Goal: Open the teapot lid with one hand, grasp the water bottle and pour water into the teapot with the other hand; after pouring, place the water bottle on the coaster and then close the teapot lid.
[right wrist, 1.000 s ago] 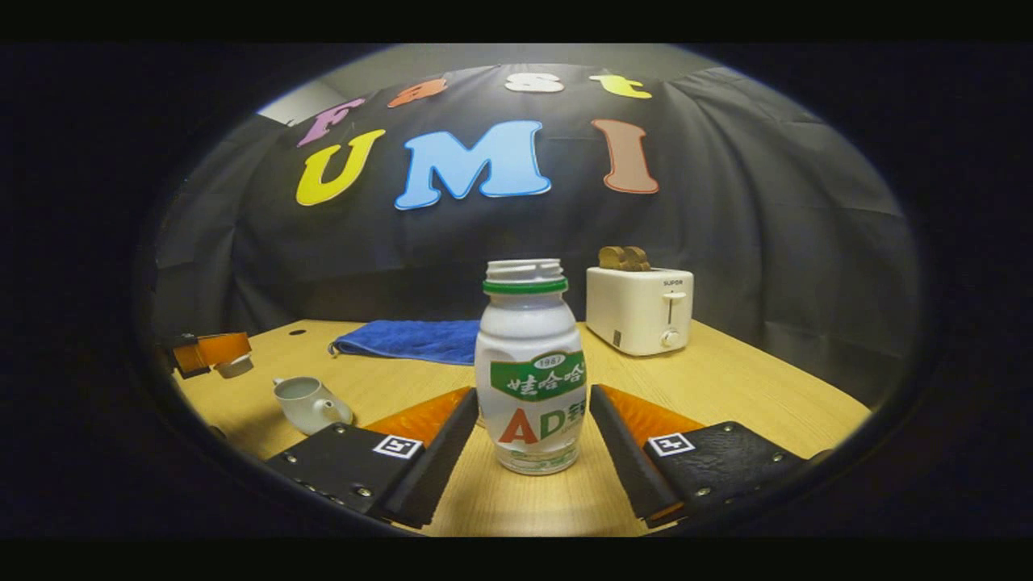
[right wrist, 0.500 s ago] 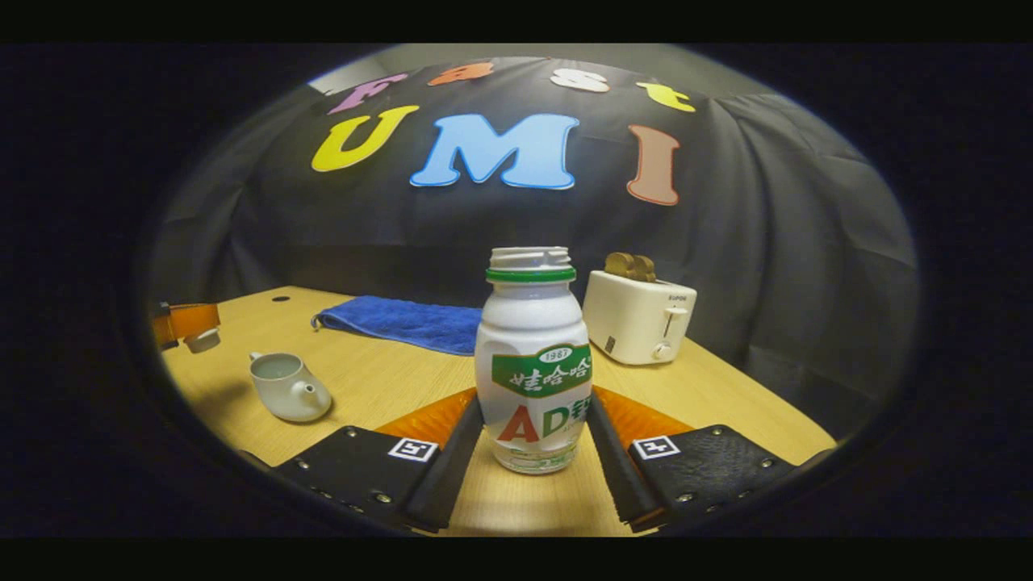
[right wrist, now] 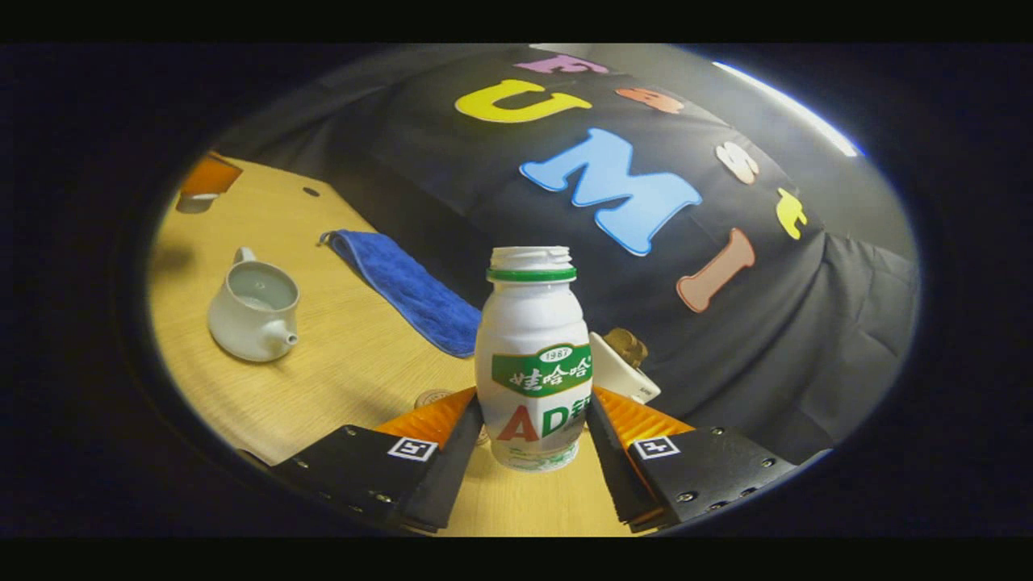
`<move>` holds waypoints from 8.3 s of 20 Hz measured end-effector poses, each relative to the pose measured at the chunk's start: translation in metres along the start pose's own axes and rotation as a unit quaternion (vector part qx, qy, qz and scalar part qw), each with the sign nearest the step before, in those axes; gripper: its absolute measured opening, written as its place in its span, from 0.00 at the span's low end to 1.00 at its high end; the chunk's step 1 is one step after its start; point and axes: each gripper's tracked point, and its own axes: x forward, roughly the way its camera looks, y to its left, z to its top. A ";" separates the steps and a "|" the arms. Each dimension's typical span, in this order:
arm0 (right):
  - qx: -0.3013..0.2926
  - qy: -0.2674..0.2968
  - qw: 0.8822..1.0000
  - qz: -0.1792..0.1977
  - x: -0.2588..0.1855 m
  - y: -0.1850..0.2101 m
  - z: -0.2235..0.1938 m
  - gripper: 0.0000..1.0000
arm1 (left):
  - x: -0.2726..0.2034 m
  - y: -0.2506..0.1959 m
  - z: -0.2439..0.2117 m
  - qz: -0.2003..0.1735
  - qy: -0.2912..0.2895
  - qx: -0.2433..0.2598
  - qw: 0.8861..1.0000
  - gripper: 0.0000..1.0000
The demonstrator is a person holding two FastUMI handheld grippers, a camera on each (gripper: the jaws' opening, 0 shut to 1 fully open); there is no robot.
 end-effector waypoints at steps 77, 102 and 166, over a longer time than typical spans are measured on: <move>-0.484 -0.151 0.854 -0.115 -0.021 0.024 0.067 0.73 | -0.005 0.034 0.009 0.018 -0.004 0.011 1.000 0.11; -0.524 -0.178 0.823 -0.124 -0.018 0.019 0.081 0.73 | -0.005 0.037 0.010 0.019 -0.005 0.007 1.000 0.14; 0.389 -0.165 0.906 -0.015 -0.015 -0.073 0.003 0.73 | 0.057 -0.119 0.003 -0.068 0.002 0.043 0.997 0.11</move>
